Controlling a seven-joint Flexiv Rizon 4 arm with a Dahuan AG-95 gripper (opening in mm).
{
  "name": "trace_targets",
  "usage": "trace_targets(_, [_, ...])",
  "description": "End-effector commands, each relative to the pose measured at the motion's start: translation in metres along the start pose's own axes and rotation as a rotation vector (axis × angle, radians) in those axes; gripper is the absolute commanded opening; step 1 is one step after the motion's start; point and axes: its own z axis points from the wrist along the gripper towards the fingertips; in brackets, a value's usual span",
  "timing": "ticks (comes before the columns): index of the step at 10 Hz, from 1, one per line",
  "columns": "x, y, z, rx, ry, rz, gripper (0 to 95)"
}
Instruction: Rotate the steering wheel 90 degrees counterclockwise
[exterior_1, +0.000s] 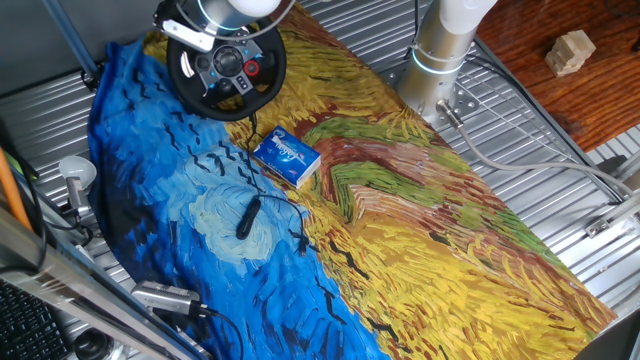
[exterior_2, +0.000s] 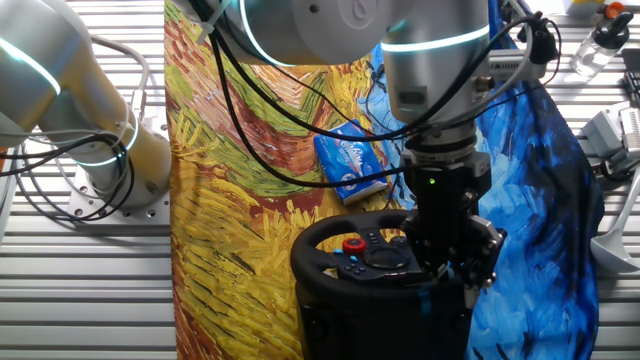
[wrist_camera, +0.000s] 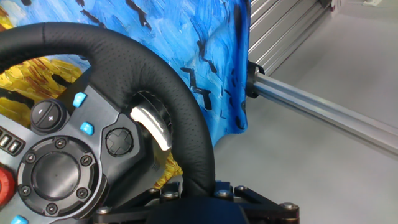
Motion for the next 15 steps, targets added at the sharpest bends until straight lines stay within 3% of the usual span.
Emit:
trace_targets(1, [-0.001,0.002,0.0,-0.005,-0.001,-0.002,0.0])
trace_targets(15, [-0.013,0.005,0.0,0.0,-0.005,-0.027,0.0])
